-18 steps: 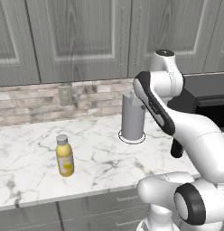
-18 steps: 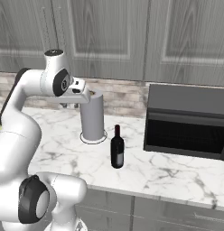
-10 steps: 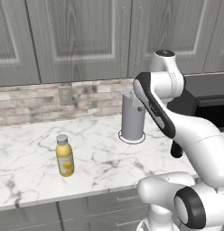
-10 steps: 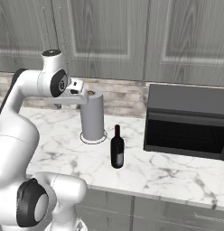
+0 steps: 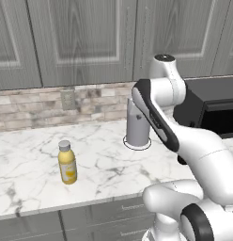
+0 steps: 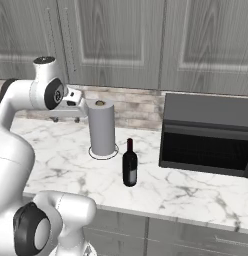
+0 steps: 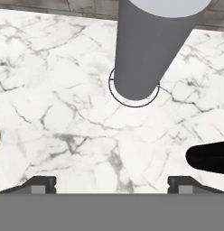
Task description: There is a wine glass and glass cup on the dining counter. Place the wine bottle next to the wine glass and the juice bottle next to the glass cup.
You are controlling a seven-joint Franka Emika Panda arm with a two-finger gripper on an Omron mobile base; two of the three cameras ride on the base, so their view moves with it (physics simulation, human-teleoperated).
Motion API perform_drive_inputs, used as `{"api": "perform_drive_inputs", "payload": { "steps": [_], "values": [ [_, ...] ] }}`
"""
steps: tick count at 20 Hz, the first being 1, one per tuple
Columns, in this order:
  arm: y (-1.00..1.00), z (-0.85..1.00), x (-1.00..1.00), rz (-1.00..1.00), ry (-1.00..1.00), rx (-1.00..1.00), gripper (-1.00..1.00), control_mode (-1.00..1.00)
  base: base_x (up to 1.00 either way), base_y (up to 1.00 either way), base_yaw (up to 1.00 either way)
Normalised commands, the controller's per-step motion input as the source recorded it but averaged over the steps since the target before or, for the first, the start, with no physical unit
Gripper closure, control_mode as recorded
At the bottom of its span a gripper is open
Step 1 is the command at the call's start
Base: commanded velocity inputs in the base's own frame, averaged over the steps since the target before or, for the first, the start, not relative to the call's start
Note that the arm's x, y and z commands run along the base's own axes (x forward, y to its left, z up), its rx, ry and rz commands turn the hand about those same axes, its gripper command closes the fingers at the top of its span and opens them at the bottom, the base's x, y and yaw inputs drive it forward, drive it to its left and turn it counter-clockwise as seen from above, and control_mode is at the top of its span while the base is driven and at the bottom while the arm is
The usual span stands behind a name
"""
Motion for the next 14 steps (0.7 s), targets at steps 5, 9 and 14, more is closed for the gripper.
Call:
{"api": "perform_drive_inputs", "payload": {
  "steps": [5, 9, 14],
  "values": [
    [0.41, 0.00, -0.05, 0.01, 0.00, -0.02, -1.00, -1.00, 0.00, 0.00, 0.00],
    [0.49, -0.01, -0.05, 0.00, 0.00, 0.00, -1.00, -1.00, 0.00, 0.00, 0.00],
    [0.48, -0.02, -0.01, 0.01, 0.01, 0.00, -1.00, -1.00, 0.00, 0.00, 0.00]
  ]
}}
